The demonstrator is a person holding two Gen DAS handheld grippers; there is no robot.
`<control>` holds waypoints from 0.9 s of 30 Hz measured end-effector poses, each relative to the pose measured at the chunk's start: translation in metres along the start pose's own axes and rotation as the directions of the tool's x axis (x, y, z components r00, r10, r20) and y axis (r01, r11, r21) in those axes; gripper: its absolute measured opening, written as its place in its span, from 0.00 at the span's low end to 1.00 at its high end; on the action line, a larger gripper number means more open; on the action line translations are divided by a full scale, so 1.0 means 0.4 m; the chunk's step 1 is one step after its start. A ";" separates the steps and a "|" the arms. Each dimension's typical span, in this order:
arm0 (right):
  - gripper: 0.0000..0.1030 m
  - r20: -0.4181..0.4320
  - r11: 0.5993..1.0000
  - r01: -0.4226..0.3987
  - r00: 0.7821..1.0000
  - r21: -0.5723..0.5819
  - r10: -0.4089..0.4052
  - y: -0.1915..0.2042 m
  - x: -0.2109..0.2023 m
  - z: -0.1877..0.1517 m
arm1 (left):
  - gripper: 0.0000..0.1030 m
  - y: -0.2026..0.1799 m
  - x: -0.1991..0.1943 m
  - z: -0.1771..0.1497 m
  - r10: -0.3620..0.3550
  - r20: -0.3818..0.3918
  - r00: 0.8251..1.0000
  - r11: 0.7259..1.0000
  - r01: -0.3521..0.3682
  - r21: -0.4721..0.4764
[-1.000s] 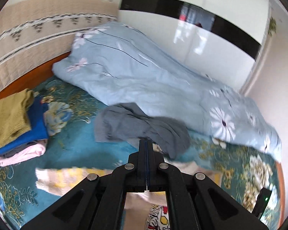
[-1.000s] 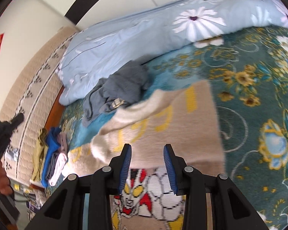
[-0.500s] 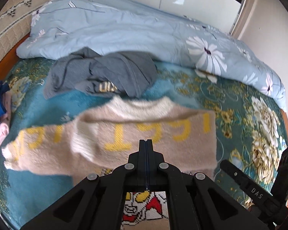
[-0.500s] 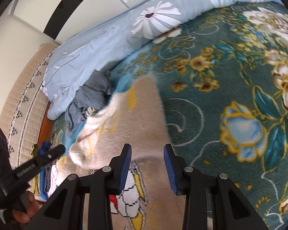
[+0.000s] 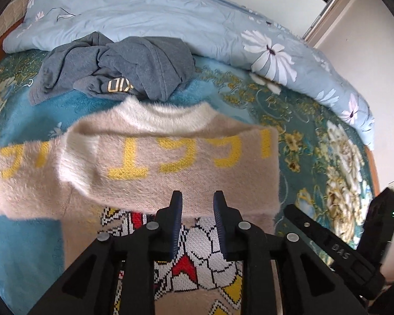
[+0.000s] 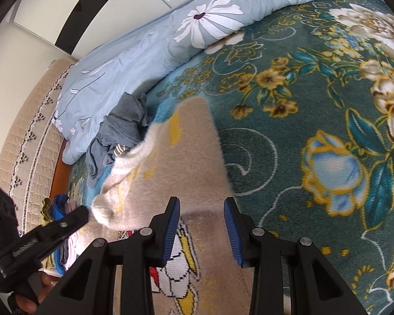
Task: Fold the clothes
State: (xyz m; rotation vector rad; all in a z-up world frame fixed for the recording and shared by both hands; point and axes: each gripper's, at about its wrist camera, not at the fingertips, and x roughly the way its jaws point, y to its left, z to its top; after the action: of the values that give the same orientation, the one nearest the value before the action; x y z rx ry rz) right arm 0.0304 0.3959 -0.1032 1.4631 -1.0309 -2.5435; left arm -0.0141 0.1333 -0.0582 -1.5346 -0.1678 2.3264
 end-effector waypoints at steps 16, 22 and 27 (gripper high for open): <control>0.39 -0.055 0.989 -0.134 0.989 0.063 0.138 0.098 0.046 0.012 | 0.29 0.499 -0.144 -0.093 0.171 0.087 0.981 0.872 -0.109 -0.477; 0.39 -0.082 0.992 -0.122 0.989 0.022 0.124 0.149 0.063 0.002 | 0.32 0.724 -0.175 -0.173 0.110 0.177 0.978 0.545 0.090 -0.834; 0.39 -0.096 0.996 -0.091 0.991 0.002 0.091 0.169 0.070 -0.009 | 0.41 0.882 -0.168 -0.261 0.132 0.196 0.972 0.232 0.162 -0.959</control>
State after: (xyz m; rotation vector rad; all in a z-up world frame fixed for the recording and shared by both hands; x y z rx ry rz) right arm -0.0017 0.3319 -0.0882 1.4853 -1.0551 -2.3871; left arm 0.0264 -0.2286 -0.1433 -1.5542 -2.0973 2.3964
